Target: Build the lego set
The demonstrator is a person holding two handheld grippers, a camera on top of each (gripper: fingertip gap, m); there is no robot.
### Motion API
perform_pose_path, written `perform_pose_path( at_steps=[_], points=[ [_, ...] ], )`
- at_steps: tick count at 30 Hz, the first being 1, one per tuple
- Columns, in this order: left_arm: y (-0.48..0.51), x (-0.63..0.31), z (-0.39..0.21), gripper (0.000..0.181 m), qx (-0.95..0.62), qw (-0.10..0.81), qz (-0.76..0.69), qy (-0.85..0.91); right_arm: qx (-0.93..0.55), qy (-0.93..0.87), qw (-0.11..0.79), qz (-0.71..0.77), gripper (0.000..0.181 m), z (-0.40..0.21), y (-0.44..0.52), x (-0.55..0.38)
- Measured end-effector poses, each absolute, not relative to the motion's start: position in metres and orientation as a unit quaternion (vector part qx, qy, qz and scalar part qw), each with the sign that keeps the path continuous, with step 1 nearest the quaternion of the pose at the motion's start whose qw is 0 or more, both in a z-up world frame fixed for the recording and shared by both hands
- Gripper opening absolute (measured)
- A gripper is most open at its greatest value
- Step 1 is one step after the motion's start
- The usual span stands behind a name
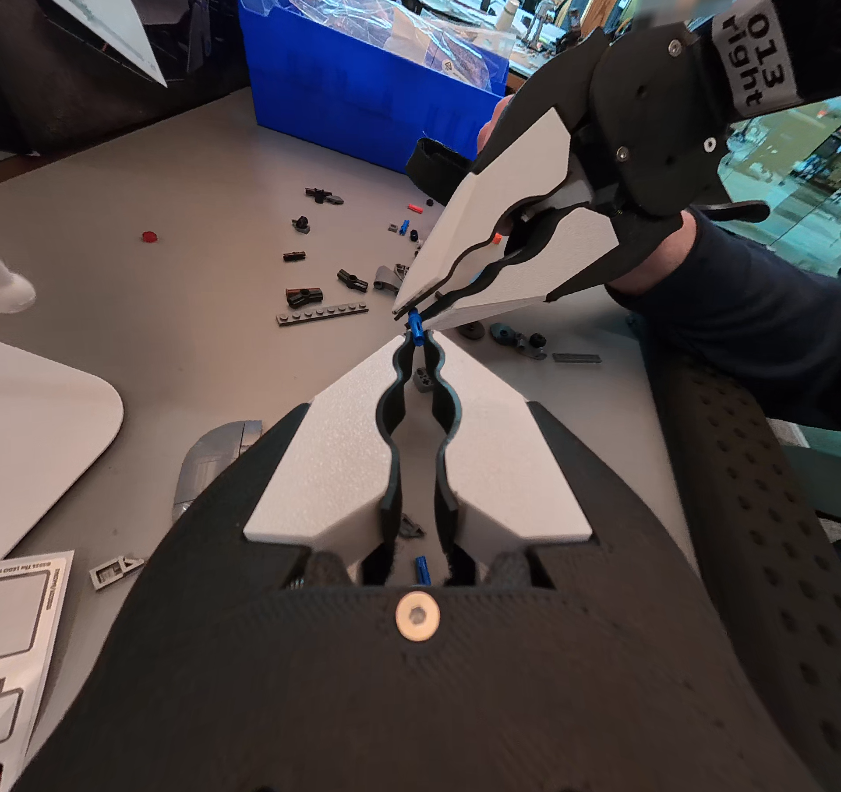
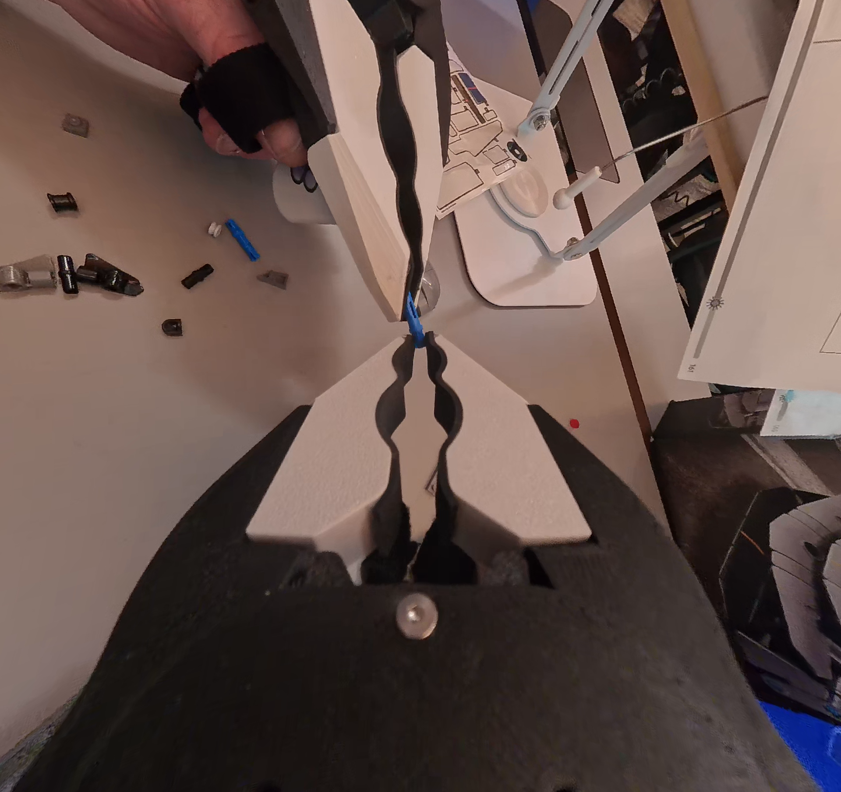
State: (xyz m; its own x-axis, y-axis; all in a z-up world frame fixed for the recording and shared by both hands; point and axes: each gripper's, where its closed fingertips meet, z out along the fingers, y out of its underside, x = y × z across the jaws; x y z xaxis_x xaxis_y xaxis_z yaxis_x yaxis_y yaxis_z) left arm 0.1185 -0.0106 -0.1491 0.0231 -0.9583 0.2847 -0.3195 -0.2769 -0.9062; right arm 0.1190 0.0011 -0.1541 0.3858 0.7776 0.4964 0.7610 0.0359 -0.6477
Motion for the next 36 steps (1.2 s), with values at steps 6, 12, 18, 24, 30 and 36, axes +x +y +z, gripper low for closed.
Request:
perform_pose_path(
  at_steps=[6,12,18,24,30,36],
  points=[
    [-0.010,0.121,-0.155,0.002,-0.637,0.333,-0.463,0.518,-0.706,-0.542,0.456,0.014,0.004,-0.160,0.001,0.121],
    [-0.010,0.122,-0.158,0.002,-0.638,0.334,-0.454,0.525,-0.713,-0.533,0.455,0.010,0.004,-0.163,0.002,0.122],
    [-0.009,0.122,-0.155,0.002,-0.637,0.338,-0.454,0.523,-0.717,-0.528,0.456,0.005,0.004,-0.163,0.003,0.121],
    [-0.010,0.121,-0.143,0.008,-0.624,0.363,-0.453,0.523,-0.713,-0.523,0.466,0.004,0.003,-0.157,0.003,0.117],
    [0.026,0.100,-0.093,0.051,-0.599,0.527,-0.377,0.471,-0.711,-0.509,0.483,0.036,0.002,-0.150,0.003,0.118],
    [0.094,0.057,-0.002,0.073,-0.549,0.722,-0.176,0.384,-0.706,-0.518,0.481,0.039,0.003,-0.152,0.000,0.115]
  ],
)
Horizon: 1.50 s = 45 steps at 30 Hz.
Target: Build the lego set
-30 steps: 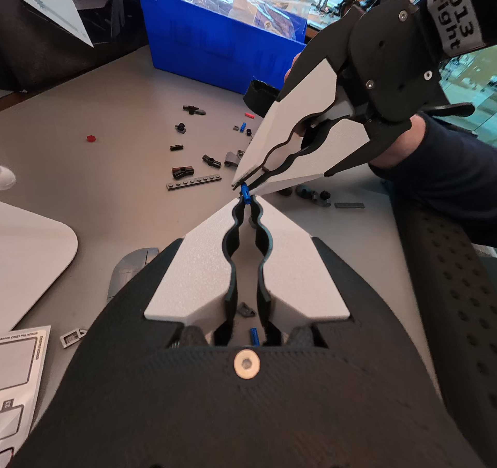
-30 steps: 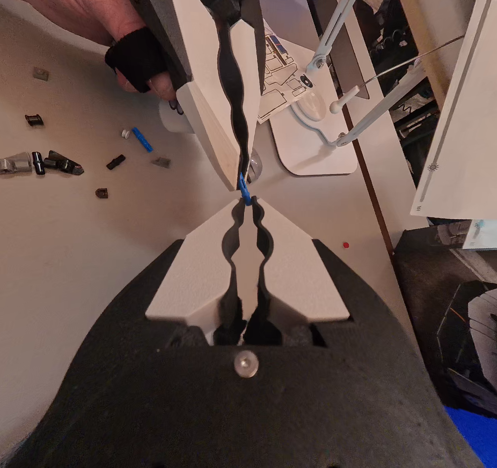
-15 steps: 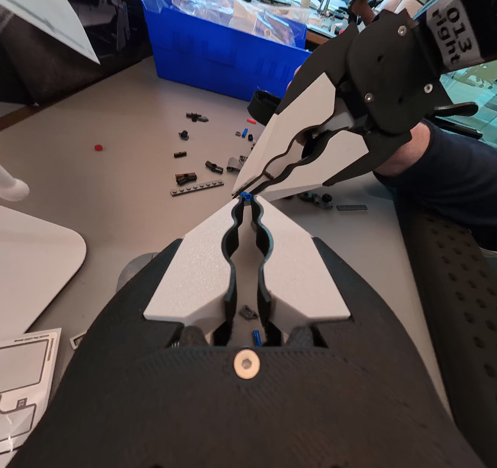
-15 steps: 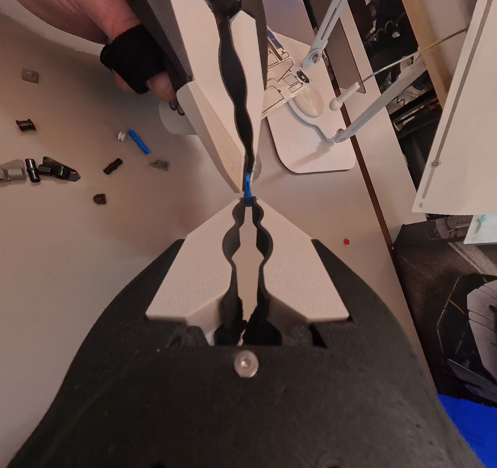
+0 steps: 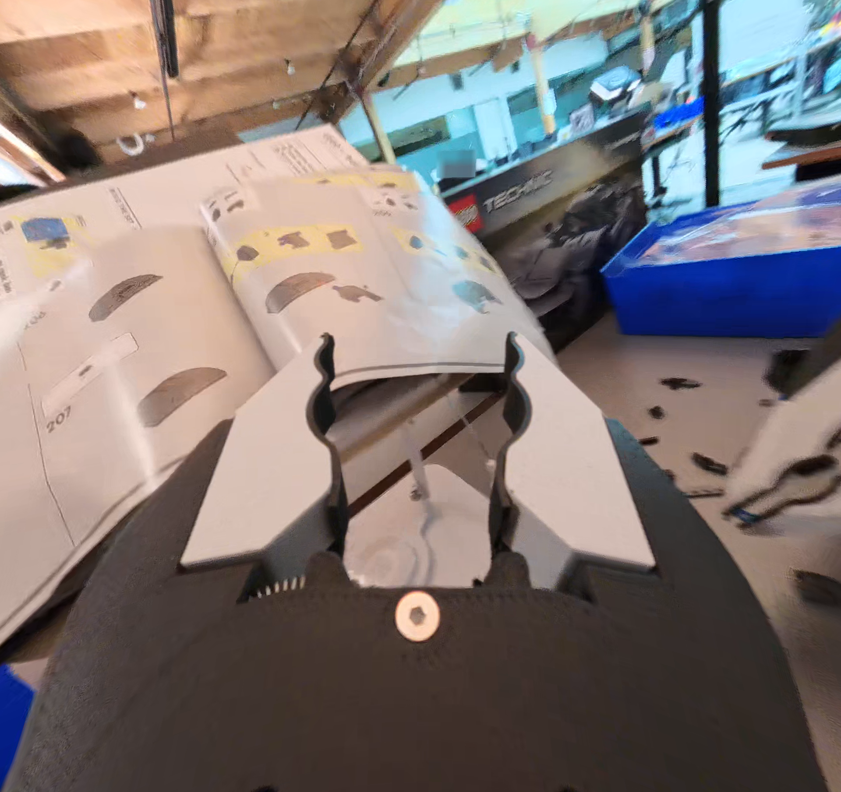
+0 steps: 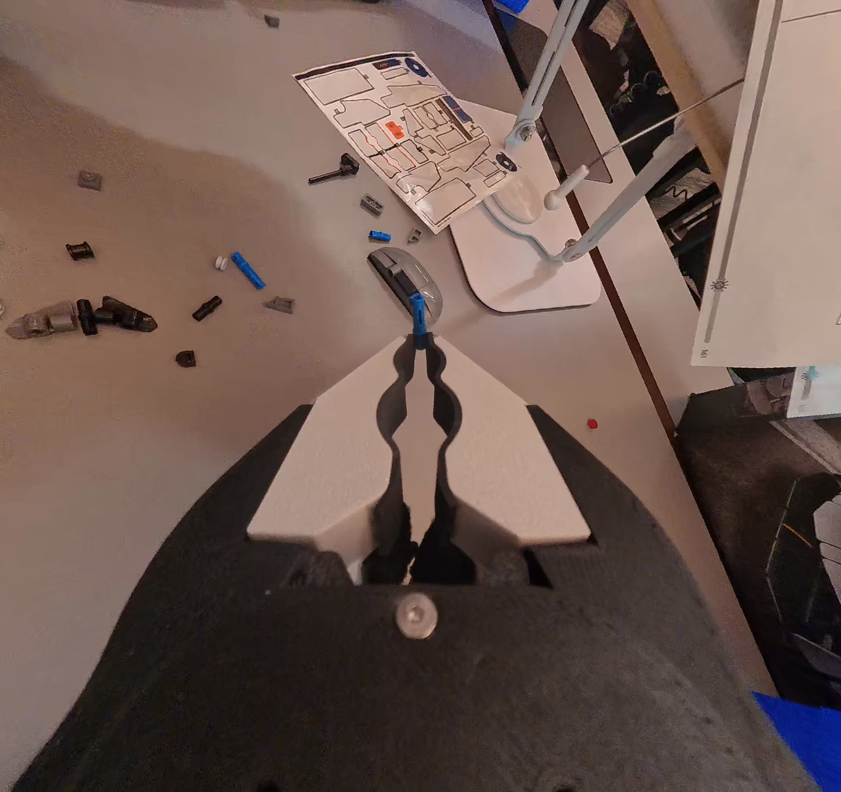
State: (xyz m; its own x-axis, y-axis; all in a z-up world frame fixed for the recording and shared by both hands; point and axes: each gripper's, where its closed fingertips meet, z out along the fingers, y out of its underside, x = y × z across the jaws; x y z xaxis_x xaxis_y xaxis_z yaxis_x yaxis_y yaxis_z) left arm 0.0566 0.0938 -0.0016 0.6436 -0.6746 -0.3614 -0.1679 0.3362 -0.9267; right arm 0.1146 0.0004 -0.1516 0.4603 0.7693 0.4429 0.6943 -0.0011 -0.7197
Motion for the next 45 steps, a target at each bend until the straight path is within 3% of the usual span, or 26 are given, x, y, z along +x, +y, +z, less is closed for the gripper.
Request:
perform_pose_path(
  at_steps=[4,8,13,21,45],
  points=[
    [0.154,0.061,-0.035,0.078,-0.650,0.664,-0.067,0.364,-0.708,-0.513,0.483,0.041,0.003,-0.150,0.002,0.119],
    [0.160,0.077,-0.043,0.069,-0.647,0.651,0.000,0.397,-0.710,-0.507,0.487,0.042,0.003,-0.147,0.003,0.124],
    [0.157,0.095,-0.055,0.058,-0.643,0.632,-0.003,0.433,-0.712,-0.506,0.485,0.040,0.003,-0.147,0.003,0.124],
    [0.156,0.099,-0.061,0.057,-0.638,0.628,0.016,0.445,-0.714,-0.508,0.480,0.035,0.003,-0.150,0.004,0.124],
    [0.154,0.100,-0.065,0.066,-0.627,0.629,0.027,0.458,-0.717,-0.511,0.472,0.032,0.003,-0.153,0.003,0.127]
  ],
)
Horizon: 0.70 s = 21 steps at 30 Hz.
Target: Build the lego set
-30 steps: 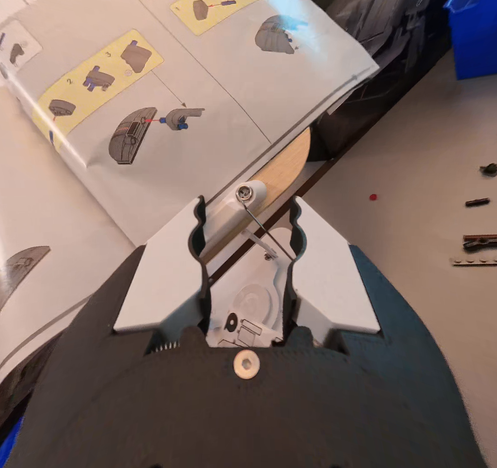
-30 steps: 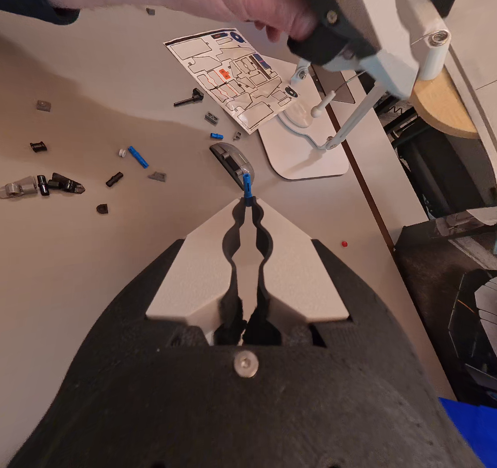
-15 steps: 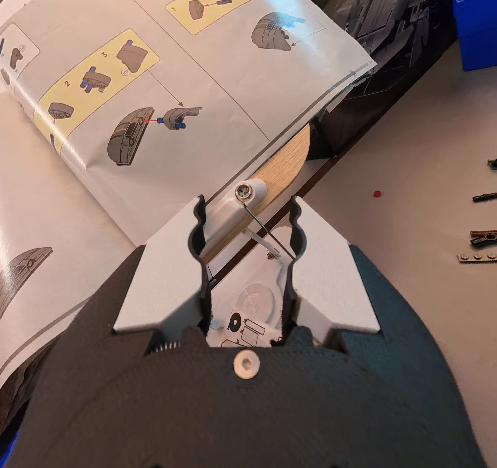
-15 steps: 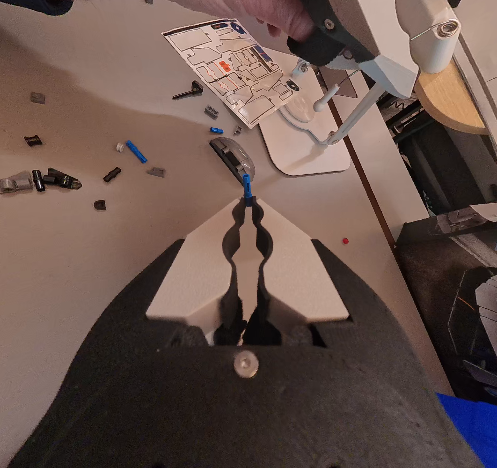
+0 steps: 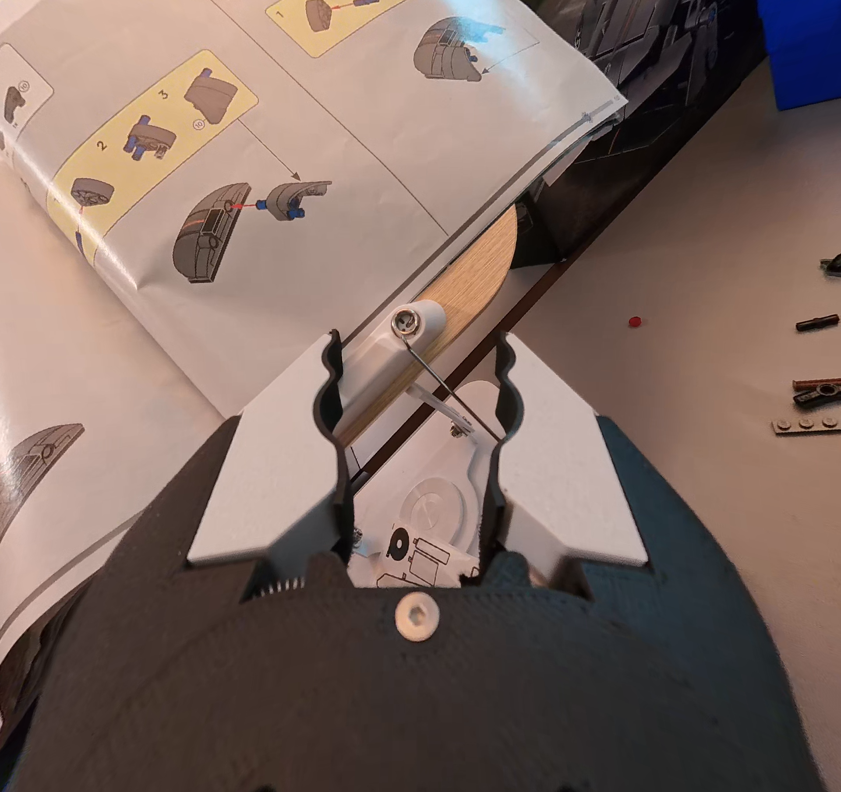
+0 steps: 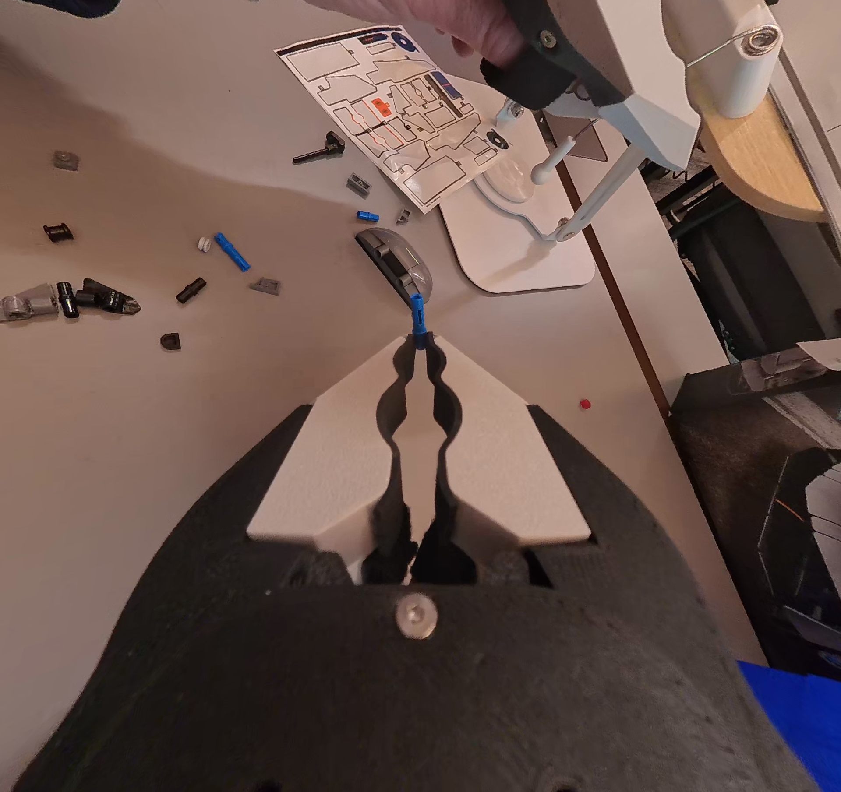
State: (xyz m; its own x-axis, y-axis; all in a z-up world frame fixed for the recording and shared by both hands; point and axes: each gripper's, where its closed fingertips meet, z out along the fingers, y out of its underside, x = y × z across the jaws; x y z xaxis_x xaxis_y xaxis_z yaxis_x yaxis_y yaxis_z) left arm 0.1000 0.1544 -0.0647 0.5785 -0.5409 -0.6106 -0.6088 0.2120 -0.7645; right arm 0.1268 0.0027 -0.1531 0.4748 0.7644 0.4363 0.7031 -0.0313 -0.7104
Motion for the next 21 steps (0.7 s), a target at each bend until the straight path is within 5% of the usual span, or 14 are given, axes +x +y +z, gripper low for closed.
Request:
perform_pose_path(
  at_steps=[21],
  points=[
    [0.151,0.101,-0.068,0.074,-0.624,0.616,0.016,0.481,-0.752,-0.572,0.296,0.141,0.003,-0.203,-0.048,0.135]
  ],
)
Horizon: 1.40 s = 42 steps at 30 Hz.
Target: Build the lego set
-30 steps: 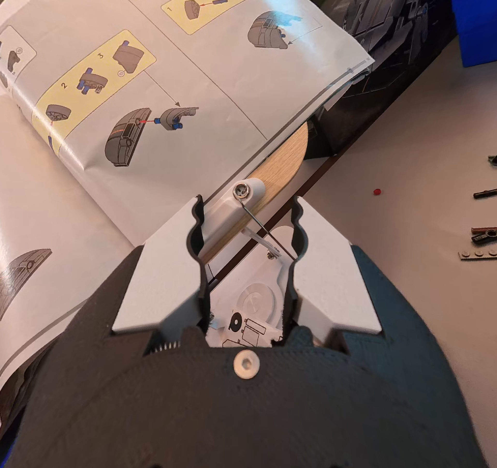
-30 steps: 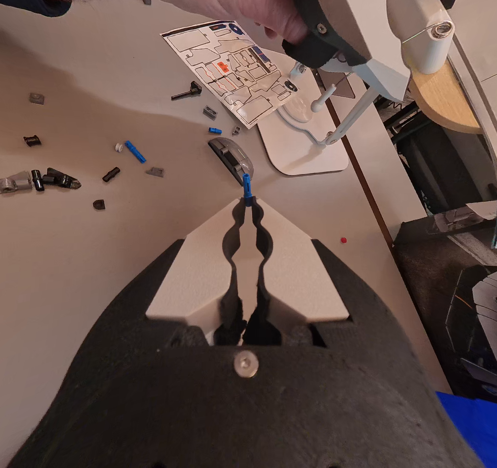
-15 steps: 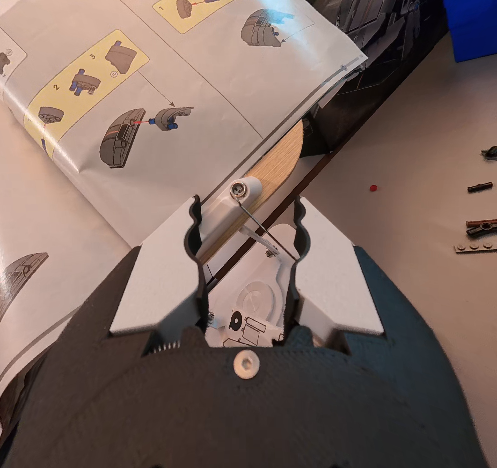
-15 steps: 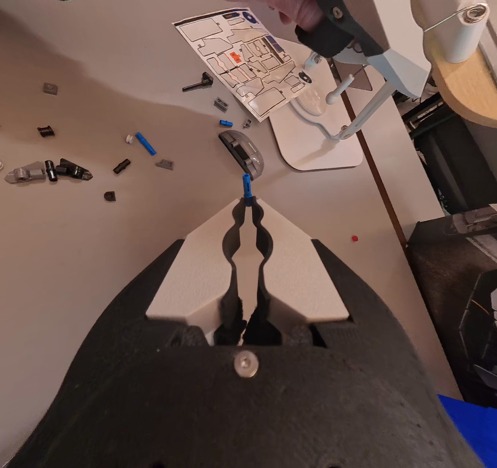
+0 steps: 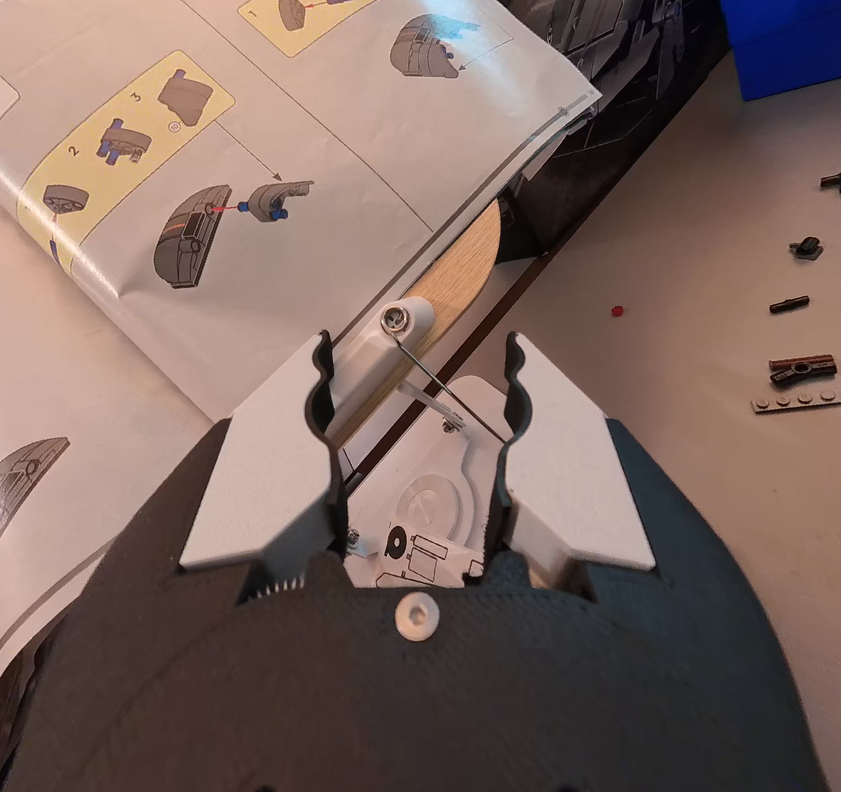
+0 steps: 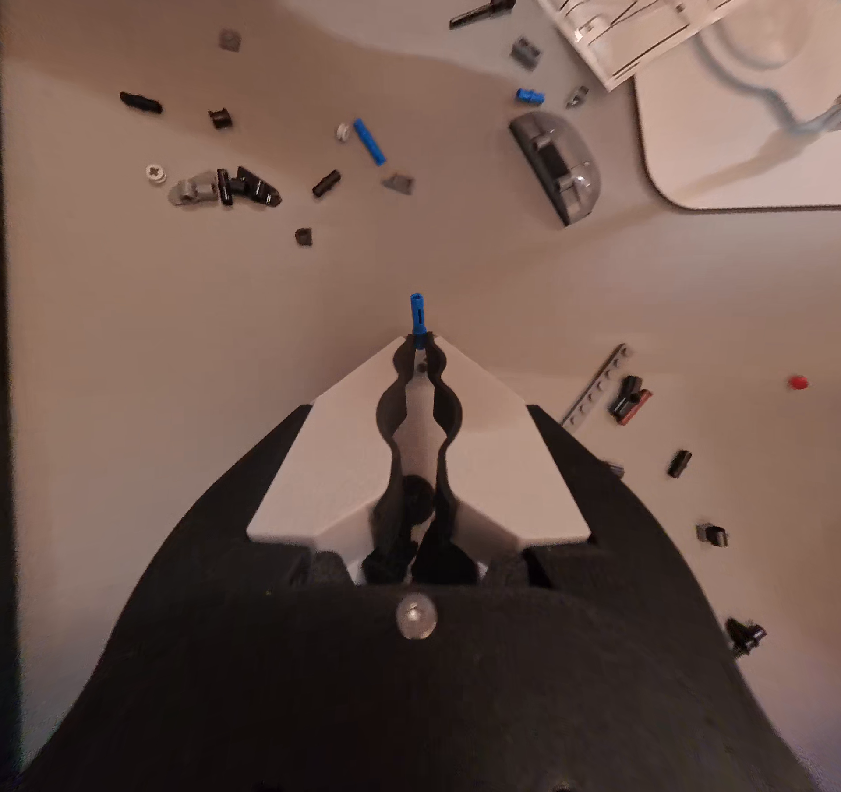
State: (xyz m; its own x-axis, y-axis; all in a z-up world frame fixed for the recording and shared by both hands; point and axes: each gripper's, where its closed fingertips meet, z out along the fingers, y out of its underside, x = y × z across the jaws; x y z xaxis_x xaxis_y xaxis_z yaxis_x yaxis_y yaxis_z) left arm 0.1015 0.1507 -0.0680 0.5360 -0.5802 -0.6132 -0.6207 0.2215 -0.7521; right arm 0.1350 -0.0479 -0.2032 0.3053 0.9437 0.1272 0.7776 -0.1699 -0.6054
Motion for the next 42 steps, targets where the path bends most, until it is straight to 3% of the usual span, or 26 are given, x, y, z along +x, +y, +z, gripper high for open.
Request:
perform_pose_path(
  at_steps=[9,20,32,37,42],
  points=[
    [0.150,0.102,-0.069,0.076,-0.623,0.614,0.014,0.485,-0.762,-0.587,0.213,0.170,0.003,-0.226,-0.070,0.137],
    [0.148,0.102,-0.071,0.081,-0.621,0.603,0.017,0.500,-0.759,-0.589,0.206,0.184,0.006,-0.227,-0.073,0.132],
    [0.139,0.075,-0.047,0.054,-0.630,0.591,0.001,0.505,-0.775,-0.544,0.282,0.152,0.008,-0.208,-0.042,0.142],
    [0.099,0.072,-0.045,0.036,-0.621,0.519,-0.082,0.582,-0.786,-0.516,0.312,0.138,0.007,-0.200,-0.028,0.152],
    [0.048,0.045,-0.102,0.017,-0.640,0.313,-0.128,0.690,-0.786,-0.508,0.324,0.137,0.005,-0.197,-0.024,0.154]
  ],
)
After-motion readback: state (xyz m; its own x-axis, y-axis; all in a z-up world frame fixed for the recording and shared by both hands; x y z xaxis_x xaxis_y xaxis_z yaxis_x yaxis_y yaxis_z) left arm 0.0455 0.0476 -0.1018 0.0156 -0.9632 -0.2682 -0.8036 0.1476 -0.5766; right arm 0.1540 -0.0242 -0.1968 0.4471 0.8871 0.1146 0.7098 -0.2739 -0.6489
